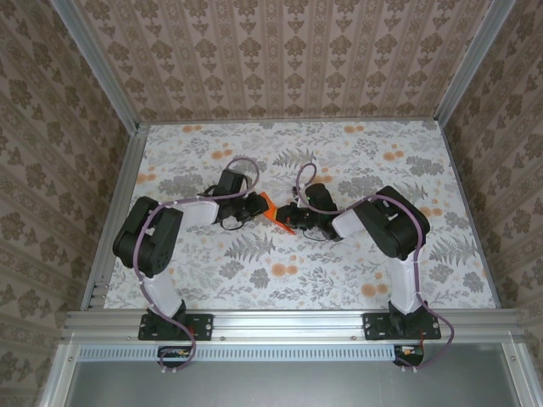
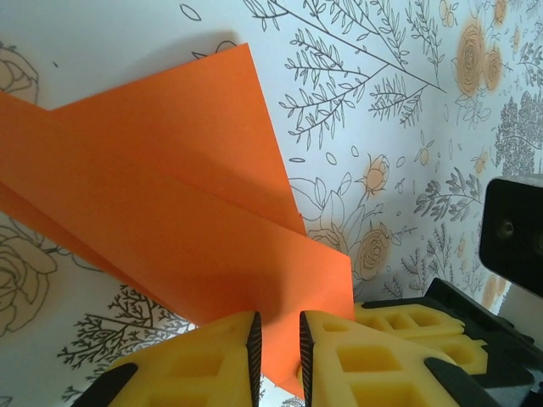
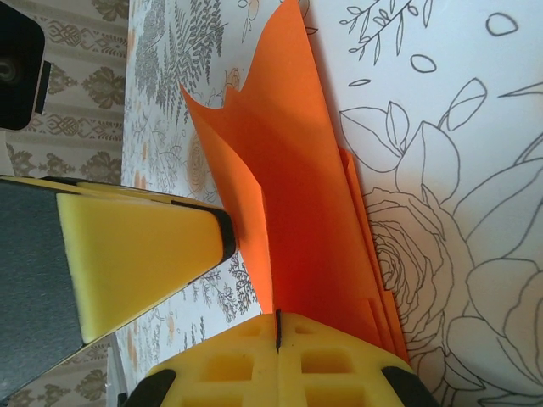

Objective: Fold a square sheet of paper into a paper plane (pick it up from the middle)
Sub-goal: Fold the wing for the fifth time at the center of the table.

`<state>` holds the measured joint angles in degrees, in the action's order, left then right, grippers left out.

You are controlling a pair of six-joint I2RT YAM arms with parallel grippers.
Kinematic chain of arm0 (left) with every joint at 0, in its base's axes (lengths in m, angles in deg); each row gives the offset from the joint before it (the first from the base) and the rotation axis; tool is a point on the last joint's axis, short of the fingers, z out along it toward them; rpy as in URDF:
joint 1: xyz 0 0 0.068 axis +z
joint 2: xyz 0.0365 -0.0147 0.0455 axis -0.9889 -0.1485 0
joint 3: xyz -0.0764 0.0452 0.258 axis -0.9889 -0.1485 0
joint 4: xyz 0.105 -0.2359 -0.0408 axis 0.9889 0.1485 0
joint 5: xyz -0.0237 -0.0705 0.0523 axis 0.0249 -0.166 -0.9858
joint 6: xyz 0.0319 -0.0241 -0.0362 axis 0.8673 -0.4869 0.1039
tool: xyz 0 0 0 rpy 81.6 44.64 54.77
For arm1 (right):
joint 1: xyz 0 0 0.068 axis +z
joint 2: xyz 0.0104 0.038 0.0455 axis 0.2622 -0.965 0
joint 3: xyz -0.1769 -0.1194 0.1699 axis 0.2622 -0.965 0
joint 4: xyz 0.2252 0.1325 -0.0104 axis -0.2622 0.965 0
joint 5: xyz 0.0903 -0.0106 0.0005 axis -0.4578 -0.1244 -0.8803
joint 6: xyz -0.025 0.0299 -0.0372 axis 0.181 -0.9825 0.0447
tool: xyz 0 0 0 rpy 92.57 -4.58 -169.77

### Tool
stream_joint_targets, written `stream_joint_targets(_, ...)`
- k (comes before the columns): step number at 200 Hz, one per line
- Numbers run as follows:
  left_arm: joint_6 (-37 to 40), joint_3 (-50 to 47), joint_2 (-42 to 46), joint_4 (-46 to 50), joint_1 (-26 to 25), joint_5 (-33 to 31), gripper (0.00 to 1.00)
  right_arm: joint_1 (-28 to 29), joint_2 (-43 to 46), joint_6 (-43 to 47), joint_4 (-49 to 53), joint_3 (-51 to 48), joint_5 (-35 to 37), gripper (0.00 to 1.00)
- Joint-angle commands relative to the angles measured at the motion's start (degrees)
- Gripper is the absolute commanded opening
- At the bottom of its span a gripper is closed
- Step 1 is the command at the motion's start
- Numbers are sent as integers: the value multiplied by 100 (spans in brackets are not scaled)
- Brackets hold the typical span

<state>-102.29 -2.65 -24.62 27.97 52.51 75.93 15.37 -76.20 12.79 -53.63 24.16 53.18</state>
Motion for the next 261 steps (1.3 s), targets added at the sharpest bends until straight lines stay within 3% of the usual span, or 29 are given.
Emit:
stream_joint_targets(1,137,157,-81,34,-23,-54,20,-24,-154,-99,104,130,-146,0)
stream_joint_targets(118,155,183,-345,88,5,-181,14,-46,-244,-162,188,190,-207,1)
stream_joint_targets(177,124,176,-416,168,38,-221,13,-76,-83,-34,522,292,-266,6)
stream_joint_targets(223,37,152,-442,202,107,-179,13,-199,365,581,1358,451,-423,19)
stream_joint_targets(261,-29,158,-468,150,133,-82,13,-258,694,1894,2532,626,-541,28)
